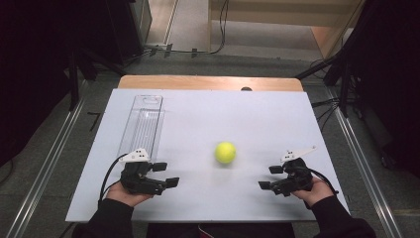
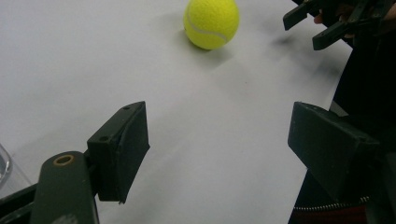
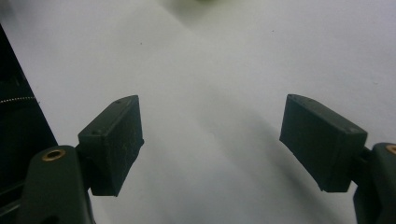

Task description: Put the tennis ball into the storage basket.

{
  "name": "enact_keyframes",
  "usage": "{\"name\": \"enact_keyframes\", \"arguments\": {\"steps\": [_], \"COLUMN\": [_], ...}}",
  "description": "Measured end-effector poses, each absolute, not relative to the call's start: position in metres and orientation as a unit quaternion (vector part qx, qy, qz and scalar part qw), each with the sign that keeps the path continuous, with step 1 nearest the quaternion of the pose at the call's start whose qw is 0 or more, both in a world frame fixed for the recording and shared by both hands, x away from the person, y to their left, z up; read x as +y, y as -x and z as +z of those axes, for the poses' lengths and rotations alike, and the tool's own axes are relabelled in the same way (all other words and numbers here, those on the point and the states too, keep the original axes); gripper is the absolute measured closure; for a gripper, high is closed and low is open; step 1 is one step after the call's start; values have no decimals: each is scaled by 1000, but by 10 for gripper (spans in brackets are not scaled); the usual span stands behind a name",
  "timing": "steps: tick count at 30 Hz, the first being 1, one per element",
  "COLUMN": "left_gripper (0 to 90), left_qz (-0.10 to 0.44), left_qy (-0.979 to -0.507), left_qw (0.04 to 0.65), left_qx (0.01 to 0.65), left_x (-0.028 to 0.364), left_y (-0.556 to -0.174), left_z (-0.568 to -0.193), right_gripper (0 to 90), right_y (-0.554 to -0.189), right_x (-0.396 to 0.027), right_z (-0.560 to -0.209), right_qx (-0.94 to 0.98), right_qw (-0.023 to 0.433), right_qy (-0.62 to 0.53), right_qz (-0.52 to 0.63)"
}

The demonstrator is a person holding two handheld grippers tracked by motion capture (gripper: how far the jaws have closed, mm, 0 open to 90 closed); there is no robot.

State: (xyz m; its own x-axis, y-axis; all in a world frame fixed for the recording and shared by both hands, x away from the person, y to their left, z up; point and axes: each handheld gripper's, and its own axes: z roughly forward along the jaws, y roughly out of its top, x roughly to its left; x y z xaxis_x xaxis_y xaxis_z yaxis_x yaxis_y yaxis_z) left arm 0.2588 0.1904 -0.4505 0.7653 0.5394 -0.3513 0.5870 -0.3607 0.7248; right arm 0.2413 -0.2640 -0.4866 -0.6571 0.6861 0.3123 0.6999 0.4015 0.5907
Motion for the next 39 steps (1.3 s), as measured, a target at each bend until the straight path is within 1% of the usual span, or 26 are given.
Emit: {"name": "enact_keyframes", "arguments": {"steps": [3, 6, 10, 12, 16, 18, 19, 22, 23, 25, 28, 34, 39], "left_gripper": [212, 183, 181, 148, 138, 123, 101, 94, 12, 0, 0, 0, 0], "left_qz": [-25, -30, -33, -33, -31, -31, -34, -33, -33, -35, -31, -39, -32], "left_qy": [-827, -828, -827, -832, -834, -833, -833, -835, -836, -838, -842, -833, -834], "left_qw": [446, 444, 444, 438, 443, 444, 445, 442, 440, 437, 441, 448, 449], "left_qx": [342, 342, 343, 339, 329, 329, 328, 327, 326, 325, 310, 321, 319], "left_x": [187, 183, 178, 174, 169, 168, 166, 161, 160, 158, 155, 150, 144], "left_y": [-260, -261, -263, -263, -263, -263, -263, -263, -264, -265, -264, -268, -272], "left_z": [-449, -448, -447, -446, -444, -444, -444, -444, -444, -445, -446, -441, -437], "right_gripper": [192, 192, 192, 192, 192, 192, 192, 193, 192, 192, 193, 192, 192], "right_y": [-241, -241, -242, -242, -241, -241, -241, -241, -241, -241, -241, -241, -241], "right_x": [-264, -263, -263, -263, -263, -263, -263, -263, -263, -263, -263, -263, -263], "right_z": [-487, -487, -487, -487, -487, -487, -487, -487, -487, -487, -487, -487, -486], "right_qx": [-837, -838, -838, -838, -838, -839, -839, -839, -839, -839, -839, -839, -839], "right_qw": [9, 8, 8, 6, 5, 4, 4, 5, 5, 5, 5, 5, 5], "right_qy": [414, 413, 414, 413, 411, 410, 409, 409, 409, 409, 410, 411, 411], "right_qz": [-357, -357, -356, -356, -358, -359, -359, -359, -359, -359, -358, -357, -358]}}
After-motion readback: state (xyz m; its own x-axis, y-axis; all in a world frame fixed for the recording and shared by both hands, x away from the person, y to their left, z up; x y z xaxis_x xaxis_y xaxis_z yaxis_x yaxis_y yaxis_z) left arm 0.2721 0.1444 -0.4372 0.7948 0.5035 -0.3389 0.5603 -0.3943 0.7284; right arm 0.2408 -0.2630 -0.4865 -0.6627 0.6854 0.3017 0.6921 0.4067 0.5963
